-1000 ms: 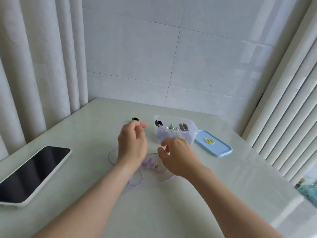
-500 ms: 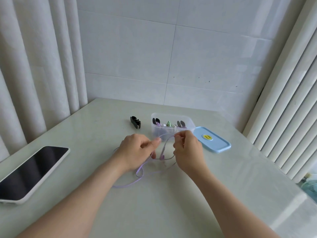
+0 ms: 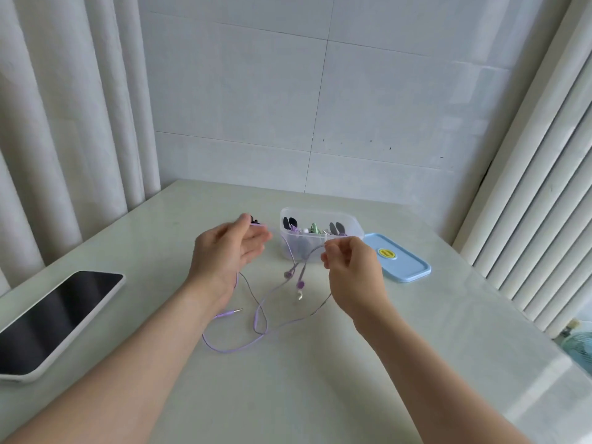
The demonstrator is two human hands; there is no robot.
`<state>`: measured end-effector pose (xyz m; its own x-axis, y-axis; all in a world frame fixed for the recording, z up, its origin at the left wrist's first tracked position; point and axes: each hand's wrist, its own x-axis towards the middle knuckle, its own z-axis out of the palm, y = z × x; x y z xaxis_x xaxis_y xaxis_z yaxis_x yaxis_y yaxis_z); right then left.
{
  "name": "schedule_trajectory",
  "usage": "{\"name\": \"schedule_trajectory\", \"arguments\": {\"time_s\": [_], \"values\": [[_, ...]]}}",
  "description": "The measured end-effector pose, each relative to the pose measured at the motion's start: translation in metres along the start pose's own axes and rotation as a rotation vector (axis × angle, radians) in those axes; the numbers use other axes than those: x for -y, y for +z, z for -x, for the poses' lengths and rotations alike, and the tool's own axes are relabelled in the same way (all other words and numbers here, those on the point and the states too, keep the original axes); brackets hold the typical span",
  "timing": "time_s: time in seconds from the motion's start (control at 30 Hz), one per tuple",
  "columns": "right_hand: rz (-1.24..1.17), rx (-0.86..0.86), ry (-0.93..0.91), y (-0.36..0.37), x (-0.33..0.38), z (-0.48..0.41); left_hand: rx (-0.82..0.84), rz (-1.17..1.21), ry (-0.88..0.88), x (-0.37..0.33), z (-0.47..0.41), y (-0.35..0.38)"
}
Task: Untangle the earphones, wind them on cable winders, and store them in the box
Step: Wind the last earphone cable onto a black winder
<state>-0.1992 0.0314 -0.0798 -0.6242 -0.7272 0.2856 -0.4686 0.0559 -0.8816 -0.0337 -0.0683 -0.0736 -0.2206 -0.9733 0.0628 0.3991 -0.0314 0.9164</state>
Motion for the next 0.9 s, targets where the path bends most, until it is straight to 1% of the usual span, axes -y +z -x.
{"name": "schedule_trajectory", "arguments": {"time_s": [0.07,0.1,0.17,0.2,0.23,0.3,0.4,0.47,0.53,0.63,0.67,0.7,0.77,0.8,0.83,0.9], "values": [[-0.309,0.048,0.122,0.000,0.007,0.001,-0.039,0.233,-0.080,-0.005,-0.001,0.001],[-0.490,0.083,0.164,-0.001,0.011,0.002,-0.051,0.306,-0.103,-0.007,-0.002,0.002],[-0.826,0.166,0.222,-0.005,0.021,0.006,-0.081,0.374,-0.118,-0.008,-0.002,0.002],[-0.931,0.199,0.236,-0.007,0.025,0.007,-0.101,0.375,-0.116,-0.008,-0.003,0.001],[-0.983,0.222,0.249,-0.009,0.029,0.009,-0.119,0.368,-0.114,-0.007,-0.003,0.001],[-1.002,0.249,0.277,-0.012,0.034,0.012,-0.140,0.368,-0.114,-0.005,-0.005,-0.001],[-1.080,0.236,0.329,-0.011,0.036,0.013,-0.175,0.385,-0.107,-0.003,-0.008,-0.004],[-1.092,0.176,0.357,-0.011,0.035,0.010,-0.225,0.366,-0.080,-0.003,-0.009,-0.005],[-1.020,0.115,0.364,-0.011,0.030,0.006,-0.278,0.318,-0.036,0.000,-0.011,-0.008],[-1.031,0.007,0.382,-0.012,0.028,0.002,-0.341,0.100,0.043,0.006,-0.017,-0.016],[-0.993,-0.063,0.375,-0.013,0.027,0.001,-0.350,0.013,0.074,0.007,-0.018,-0.018],[-0.879,-0.140,0.345,-0.015,0.024,-0.001,-0.350,-0.054,0.104,0.007,-0.018,-0.018],[-0.469,-0.247,0.187,-0.018,0.014,-0.005,-0.326,-0.123,0.144,0.005,-0.016,-0.017],[-0.228,-0.264,0.081,-0.021,0.008,-0.007,-0.301,-0.151,0.152,0.005,-0.014,-0.016],[0.008,-0.243,-0.010,-0.023,0.004,-0.008,-0.275,-0.189,0.158,0.005,-0.013,-0.015],[0.432,-0.131,-0.083,-0.027,-0.002,-0.006,-0.229,-0.274,0.164,0.005,-0.011,-0.013]]}}
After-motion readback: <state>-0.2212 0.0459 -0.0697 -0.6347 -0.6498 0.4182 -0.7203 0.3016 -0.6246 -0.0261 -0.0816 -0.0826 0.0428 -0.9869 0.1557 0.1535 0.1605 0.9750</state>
